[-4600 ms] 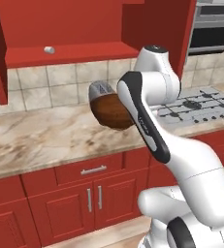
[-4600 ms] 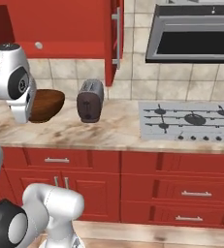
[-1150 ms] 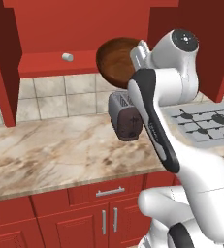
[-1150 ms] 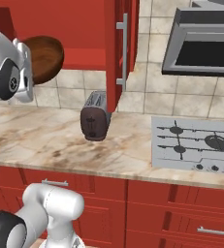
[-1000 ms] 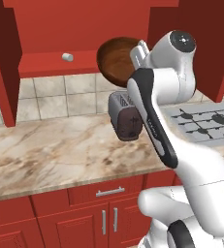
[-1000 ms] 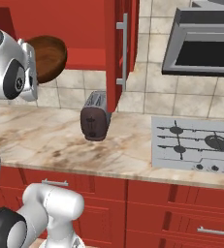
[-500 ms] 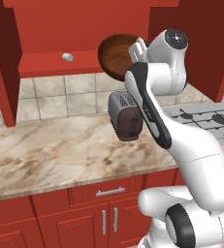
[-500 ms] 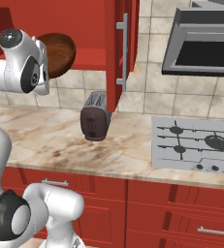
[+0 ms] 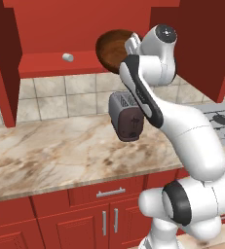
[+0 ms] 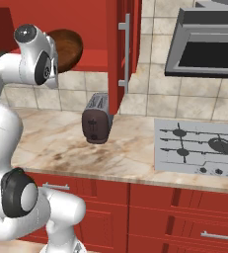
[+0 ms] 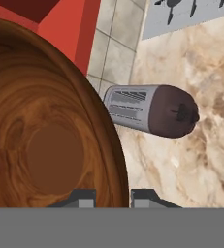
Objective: Pick the mug and place it in the sink. Pick the bowl and place it in the open cabinet and then close the cabinet.
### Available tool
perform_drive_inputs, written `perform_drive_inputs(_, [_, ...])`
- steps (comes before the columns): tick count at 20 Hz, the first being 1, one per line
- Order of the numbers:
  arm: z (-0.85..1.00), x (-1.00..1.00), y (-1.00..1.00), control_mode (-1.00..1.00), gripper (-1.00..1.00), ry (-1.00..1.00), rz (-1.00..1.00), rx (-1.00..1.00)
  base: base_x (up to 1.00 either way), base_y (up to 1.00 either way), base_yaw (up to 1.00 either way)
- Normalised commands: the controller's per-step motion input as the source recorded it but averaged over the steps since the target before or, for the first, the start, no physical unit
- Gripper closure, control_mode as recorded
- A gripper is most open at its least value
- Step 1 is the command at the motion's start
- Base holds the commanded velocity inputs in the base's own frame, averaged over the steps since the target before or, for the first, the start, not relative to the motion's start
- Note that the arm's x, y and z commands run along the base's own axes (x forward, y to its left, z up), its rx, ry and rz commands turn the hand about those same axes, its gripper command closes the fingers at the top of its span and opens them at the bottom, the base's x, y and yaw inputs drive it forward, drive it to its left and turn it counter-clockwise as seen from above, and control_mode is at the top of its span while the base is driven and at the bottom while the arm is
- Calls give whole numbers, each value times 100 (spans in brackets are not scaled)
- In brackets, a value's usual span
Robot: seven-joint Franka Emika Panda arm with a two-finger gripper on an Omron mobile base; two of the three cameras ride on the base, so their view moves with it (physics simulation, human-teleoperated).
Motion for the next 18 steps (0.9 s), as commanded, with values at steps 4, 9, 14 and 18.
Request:
perform_drive_inputs(4, [3,59,0,-100,100,0,0,0,0,0,0])
perform_drive_inputs(9, [0,63,0,-100,100,0,0,0,0,0,0])
perform_drive_inputs(14, [0,66,0,-100,100,0,0,0,0,0,0])
perform_drive_inputs(18, [0,71,0,-100,100,0,0,0,0,0,0])
